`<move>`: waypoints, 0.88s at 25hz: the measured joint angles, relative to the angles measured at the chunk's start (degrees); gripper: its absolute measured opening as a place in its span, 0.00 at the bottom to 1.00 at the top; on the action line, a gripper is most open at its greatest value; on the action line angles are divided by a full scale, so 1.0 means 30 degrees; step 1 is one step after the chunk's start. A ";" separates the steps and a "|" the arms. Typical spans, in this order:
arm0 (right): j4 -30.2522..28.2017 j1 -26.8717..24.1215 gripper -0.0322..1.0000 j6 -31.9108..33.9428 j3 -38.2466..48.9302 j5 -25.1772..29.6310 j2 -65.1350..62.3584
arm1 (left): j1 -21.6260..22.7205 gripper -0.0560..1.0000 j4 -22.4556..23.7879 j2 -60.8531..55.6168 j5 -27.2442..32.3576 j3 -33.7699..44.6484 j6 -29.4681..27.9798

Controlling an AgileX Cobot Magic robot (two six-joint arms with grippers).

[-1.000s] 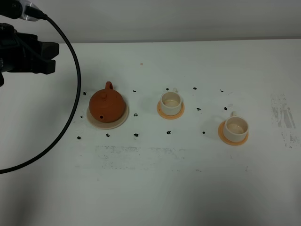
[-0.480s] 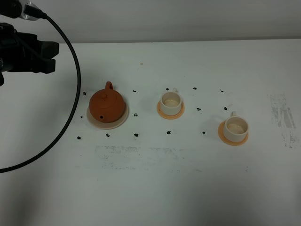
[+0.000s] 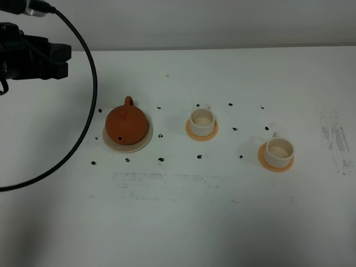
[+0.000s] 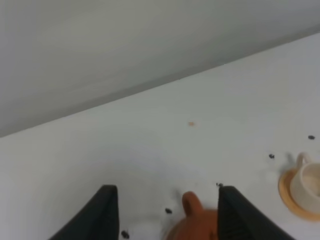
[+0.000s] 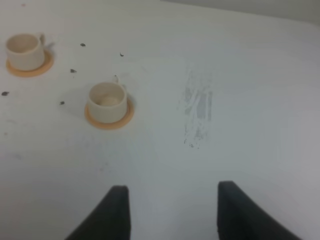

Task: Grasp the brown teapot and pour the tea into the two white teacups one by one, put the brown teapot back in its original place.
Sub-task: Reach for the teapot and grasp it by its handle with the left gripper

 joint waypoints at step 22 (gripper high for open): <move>0.0000 0.0000 0.44 0.0000 0.0000 0.0000 0.0000 | -0.1038 0.49 0.8125 0.9991 0.5763 -1.0816 -1.0039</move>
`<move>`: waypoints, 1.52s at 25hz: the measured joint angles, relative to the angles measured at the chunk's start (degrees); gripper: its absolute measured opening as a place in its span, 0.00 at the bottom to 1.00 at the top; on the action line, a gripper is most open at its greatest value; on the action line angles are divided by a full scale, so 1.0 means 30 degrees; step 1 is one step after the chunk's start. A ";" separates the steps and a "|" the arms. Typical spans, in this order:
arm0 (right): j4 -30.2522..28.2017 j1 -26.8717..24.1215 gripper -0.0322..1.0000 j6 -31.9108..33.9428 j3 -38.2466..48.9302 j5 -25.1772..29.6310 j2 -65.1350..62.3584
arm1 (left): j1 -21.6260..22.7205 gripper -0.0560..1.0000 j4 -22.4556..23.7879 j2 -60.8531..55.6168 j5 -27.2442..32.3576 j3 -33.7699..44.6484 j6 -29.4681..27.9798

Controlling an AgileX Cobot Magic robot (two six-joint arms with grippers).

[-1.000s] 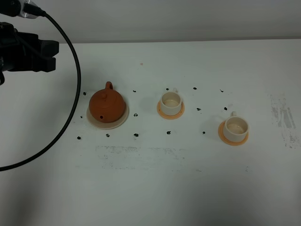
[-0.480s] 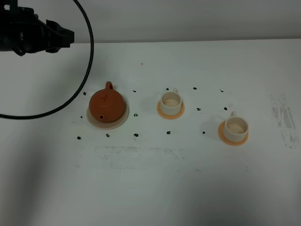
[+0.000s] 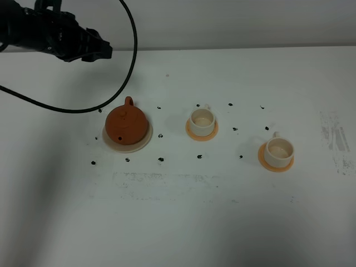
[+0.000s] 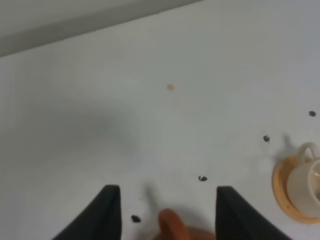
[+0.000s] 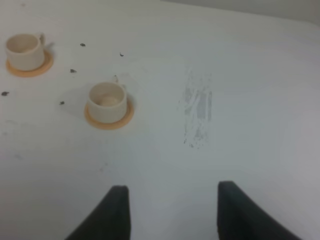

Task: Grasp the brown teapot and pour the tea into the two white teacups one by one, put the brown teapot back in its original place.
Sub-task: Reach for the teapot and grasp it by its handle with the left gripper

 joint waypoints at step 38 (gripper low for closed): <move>0.0000 0.0000 0.28 0.0000 0.0000 0.0000 0.0000 | -0.3215 0.49 0.6243 0.4844 -0.1707 -0.1677 -0.3273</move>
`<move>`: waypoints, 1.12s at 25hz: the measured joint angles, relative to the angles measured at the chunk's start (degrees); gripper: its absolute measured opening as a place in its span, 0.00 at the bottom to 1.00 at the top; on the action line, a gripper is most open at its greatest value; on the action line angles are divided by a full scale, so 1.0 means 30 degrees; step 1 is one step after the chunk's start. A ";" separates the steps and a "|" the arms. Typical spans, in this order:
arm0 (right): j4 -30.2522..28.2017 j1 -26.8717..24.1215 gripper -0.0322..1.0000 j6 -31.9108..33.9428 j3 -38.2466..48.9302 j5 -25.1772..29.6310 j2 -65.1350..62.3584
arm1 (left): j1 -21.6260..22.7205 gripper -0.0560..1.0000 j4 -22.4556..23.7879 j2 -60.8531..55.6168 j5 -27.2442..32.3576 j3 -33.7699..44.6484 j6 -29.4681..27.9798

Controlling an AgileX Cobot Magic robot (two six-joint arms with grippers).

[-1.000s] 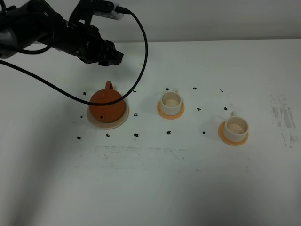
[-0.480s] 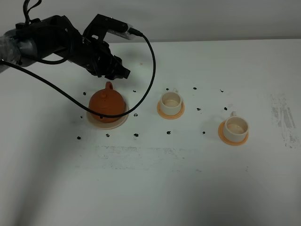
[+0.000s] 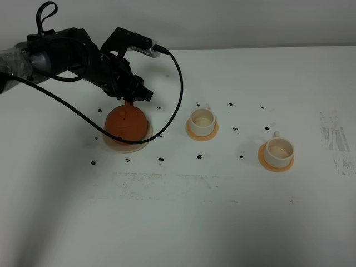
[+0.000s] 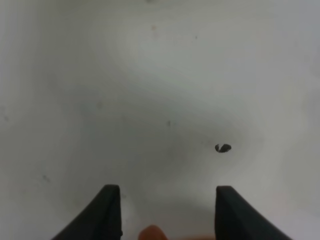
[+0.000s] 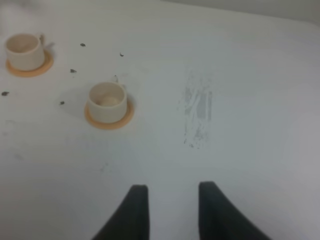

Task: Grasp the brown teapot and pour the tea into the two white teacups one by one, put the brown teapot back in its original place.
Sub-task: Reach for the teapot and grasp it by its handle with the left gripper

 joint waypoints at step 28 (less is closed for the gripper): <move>0.0000 0.0000 0.25 0.0000 0.0000 0.0000 0.0000 | 0.0372 0.49 0.3009 0.0115 0.0023 0.0000 0.0000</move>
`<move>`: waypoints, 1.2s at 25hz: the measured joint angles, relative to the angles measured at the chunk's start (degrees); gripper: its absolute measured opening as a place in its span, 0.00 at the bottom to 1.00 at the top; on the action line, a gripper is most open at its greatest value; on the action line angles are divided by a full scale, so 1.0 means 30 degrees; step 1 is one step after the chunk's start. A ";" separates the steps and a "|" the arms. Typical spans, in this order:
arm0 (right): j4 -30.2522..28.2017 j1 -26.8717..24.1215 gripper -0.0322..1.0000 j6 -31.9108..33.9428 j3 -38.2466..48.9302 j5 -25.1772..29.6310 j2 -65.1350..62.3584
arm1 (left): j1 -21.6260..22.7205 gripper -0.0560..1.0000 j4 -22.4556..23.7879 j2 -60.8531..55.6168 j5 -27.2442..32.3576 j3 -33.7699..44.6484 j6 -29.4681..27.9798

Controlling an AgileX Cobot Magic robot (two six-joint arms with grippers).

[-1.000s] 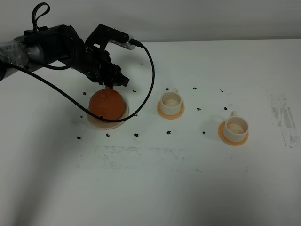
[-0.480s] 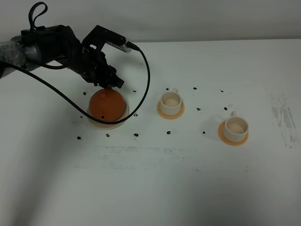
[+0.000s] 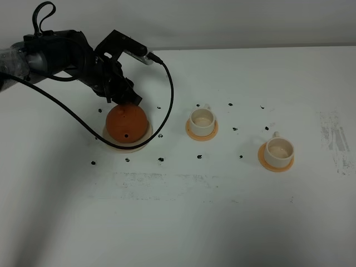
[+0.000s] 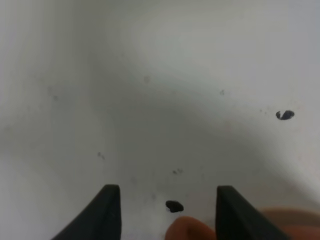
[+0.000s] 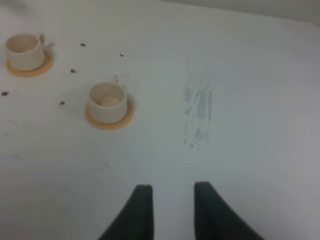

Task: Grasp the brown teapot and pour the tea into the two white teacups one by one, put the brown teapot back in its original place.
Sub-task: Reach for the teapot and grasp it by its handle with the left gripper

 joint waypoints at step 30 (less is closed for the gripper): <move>0.0000 0.0000 0.25 0.0000 0.0000 0.0000 0.0000 | 0.0006 0.49 0.1705 -0.0565 0.0870 0.0000 0.1117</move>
